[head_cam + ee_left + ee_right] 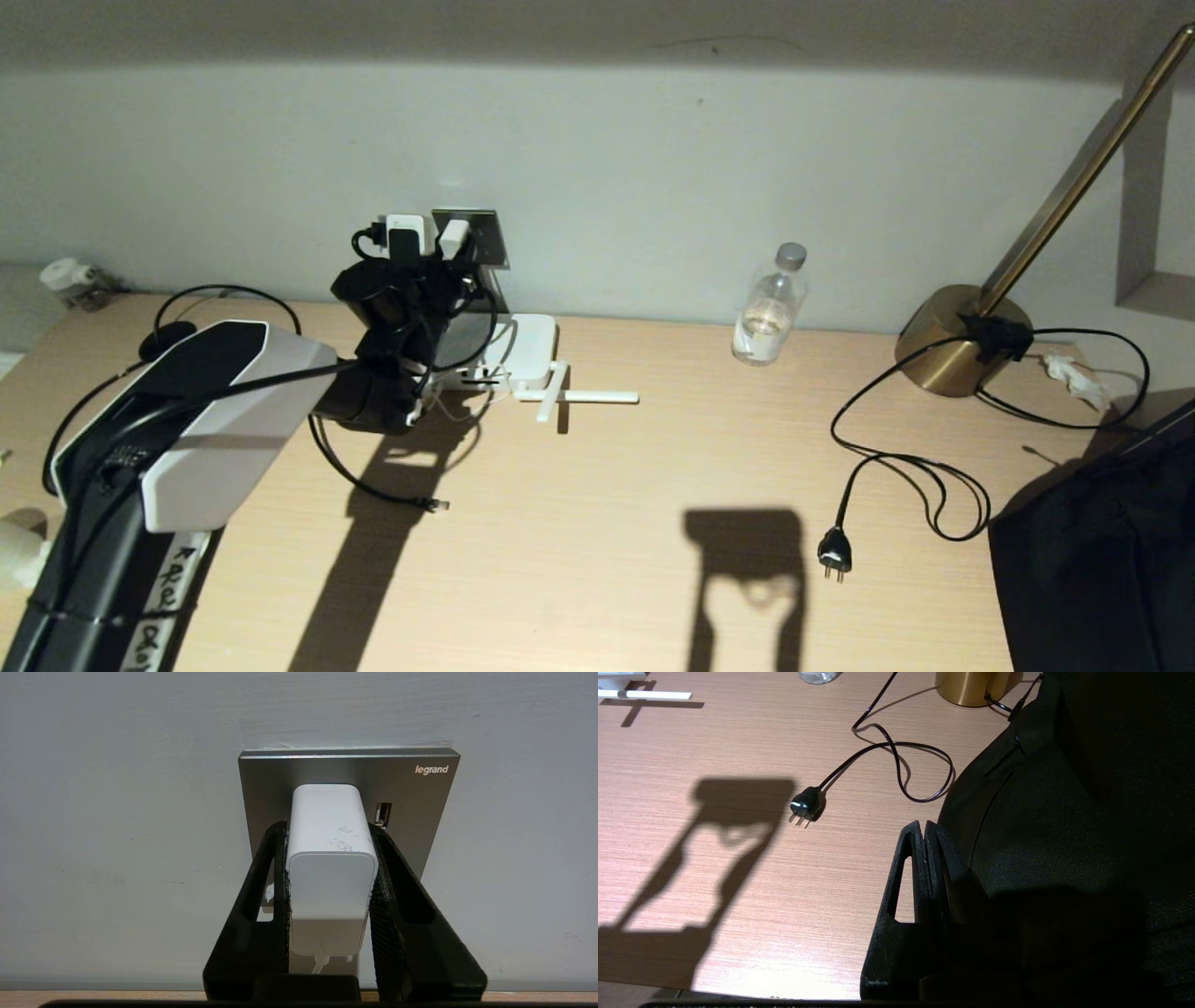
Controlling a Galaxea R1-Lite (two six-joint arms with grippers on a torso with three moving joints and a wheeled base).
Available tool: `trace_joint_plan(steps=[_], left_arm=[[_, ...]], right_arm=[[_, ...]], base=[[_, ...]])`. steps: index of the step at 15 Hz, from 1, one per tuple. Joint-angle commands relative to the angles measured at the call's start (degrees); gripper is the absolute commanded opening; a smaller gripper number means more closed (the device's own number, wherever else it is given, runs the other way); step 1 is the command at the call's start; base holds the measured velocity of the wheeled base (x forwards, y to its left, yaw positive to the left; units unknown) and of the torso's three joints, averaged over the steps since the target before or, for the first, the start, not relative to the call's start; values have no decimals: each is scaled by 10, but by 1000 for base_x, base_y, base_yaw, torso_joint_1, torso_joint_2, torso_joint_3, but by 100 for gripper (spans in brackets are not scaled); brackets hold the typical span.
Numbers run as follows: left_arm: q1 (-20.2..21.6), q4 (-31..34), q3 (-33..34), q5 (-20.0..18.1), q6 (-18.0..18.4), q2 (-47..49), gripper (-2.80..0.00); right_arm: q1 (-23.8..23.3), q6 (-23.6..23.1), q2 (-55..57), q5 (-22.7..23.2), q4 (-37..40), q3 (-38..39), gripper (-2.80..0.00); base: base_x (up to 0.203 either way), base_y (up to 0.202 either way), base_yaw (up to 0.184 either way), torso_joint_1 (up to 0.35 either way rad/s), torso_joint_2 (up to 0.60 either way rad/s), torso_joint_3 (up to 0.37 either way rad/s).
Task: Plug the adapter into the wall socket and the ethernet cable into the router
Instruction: Plug plug into socket
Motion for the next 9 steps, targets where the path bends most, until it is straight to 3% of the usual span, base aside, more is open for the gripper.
trace_joint_plan(steps=[1, 9], left_arm=[[1, -5, -2, 0, 0, 2, -280], [3, 7, -17, -2, 0, 11, -280]], right_arm=[[0, 0, 0, 0, 0, 0, -280], [0, 1, 1, 0, 0, 0, -280]], base=[[0, 0, 0, 0, 0, 0], [0, 0, 0, 0, 0, 0]])
